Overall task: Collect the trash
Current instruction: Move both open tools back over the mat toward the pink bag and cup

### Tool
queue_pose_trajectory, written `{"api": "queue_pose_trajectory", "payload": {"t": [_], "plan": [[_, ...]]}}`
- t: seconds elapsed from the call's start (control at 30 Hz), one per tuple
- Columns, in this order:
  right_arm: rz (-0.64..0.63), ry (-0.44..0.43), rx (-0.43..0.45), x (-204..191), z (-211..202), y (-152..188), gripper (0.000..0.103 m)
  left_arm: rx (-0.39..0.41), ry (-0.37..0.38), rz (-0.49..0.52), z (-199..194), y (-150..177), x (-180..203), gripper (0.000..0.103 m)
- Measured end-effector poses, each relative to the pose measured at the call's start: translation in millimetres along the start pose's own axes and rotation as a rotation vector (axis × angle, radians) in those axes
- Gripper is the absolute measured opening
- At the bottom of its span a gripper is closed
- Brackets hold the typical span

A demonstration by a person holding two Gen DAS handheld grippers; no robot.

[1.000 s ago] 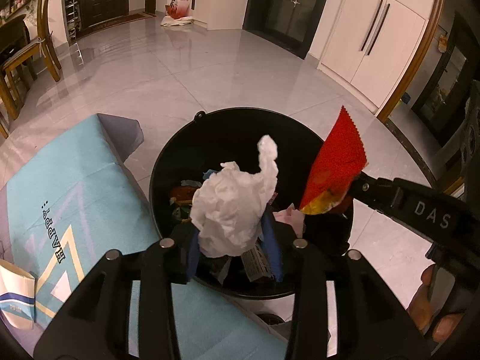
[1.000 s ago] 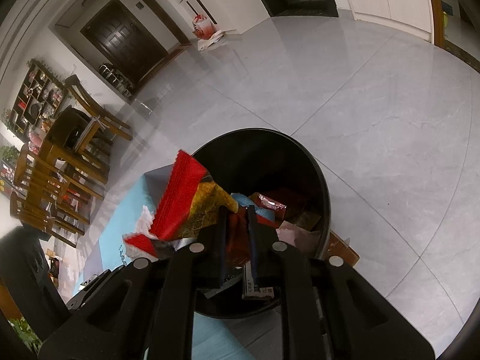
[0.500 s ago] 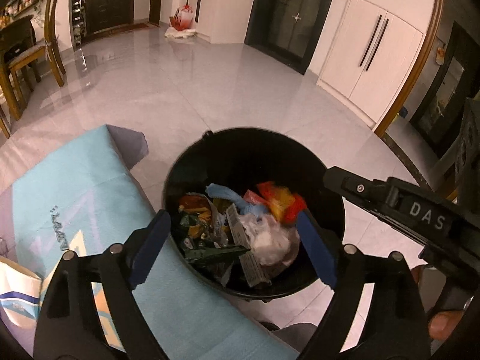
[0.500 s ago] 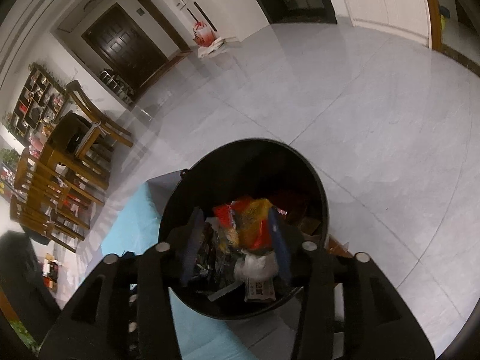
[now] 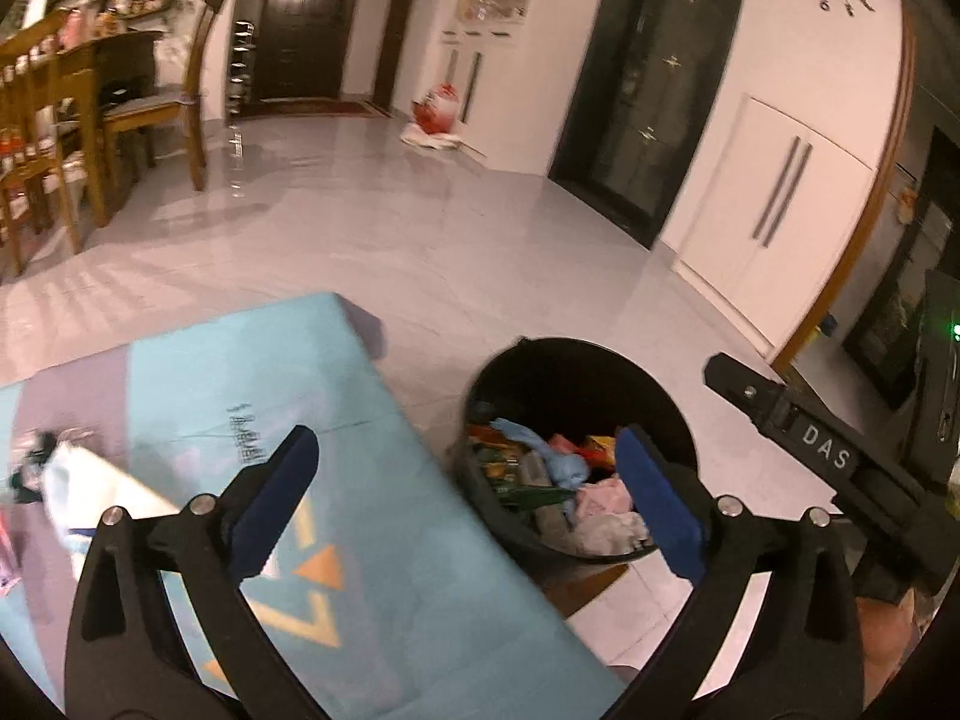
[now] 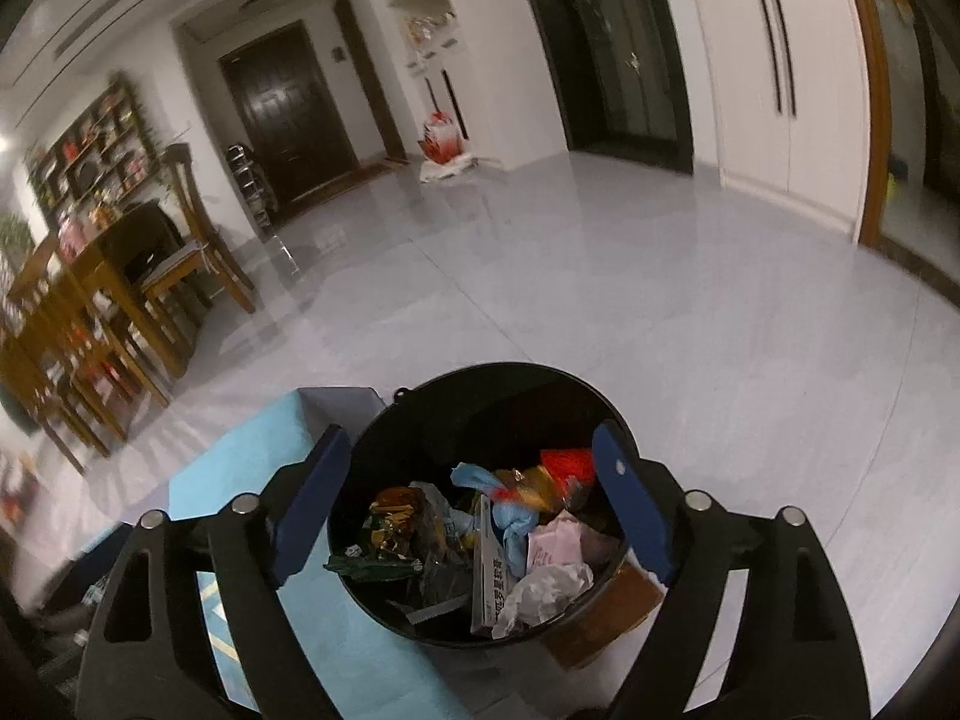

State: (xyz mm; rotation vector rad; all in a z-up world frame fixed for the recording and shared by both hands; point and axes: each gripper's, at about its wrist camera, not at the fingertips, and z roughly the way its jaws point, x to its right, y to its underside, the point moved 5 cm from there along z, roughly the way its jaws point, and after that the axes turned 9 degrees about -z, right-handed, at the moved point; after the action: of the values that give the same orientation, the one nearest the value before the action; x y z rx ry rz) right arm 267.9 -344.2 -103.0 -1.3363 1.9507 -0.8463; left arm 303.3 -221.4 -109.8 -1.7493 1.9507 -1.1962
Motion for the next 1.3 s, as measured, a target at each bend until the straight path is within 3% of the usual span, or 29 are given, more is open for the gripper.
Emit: {"api": "queue_pose_trajectory", "payload": {"t": [0.23,0.4,0.6,0.77,0.9,0.97,1.1,1.23,1.3], "plan": [[-0.077,-0.005,0.036,-30.9,-6.1,2.8,0.095,0.044,-0.115,-0.002,-34.0,-0.2,-36.7,0.100],[-0.129,-0.038,0.035,-54.5,-5.7,6.9,0.098,0.002,-0.134,-0.080,-46.8,4.4,-71.4,0.100],[-0.192,-0.139,0.027,-94.8,-8.1,12.7,0.100,0.009,-0.194,-0.145,-75.5,9.3,-121.4,0.100],[-0.264,-0.277,-0.030,-136.7,-4.6,25.0,0.100,0.033,-0.318,-0.172,-114.9,4.9,-187.2,0.100],[-0.341,-0.349,-0.085,-174.6,0.2,39.2,0.100,0.004,-0.443,-0.215,-142.4,5.6,-253.8,0.100],[-0.367,-0.370,-0.119,-191.0,4.6,46.4,0.100,0.010,-0.490,-0.268,-157.3,6.3,-289.9,0.100],[-0.412,-0.392,-0.187,-218.5,15.3,63.1,0.100,0.064,-0.582,-0.482,-186.4,28.2,-368.5,0.100],[-0.459,-0.410,-0.250,-238.9,24.3,86.1,0.100,-0.031,-0.465,-0.664,-177.9,51.5,-401.2,0.100],[-0.480,-0.428,-0.289,-247.1,29.1,97.0,0.100,-0.054,-0.455,-0.633,-172.1,53.5,-402.1,0.100]]}}
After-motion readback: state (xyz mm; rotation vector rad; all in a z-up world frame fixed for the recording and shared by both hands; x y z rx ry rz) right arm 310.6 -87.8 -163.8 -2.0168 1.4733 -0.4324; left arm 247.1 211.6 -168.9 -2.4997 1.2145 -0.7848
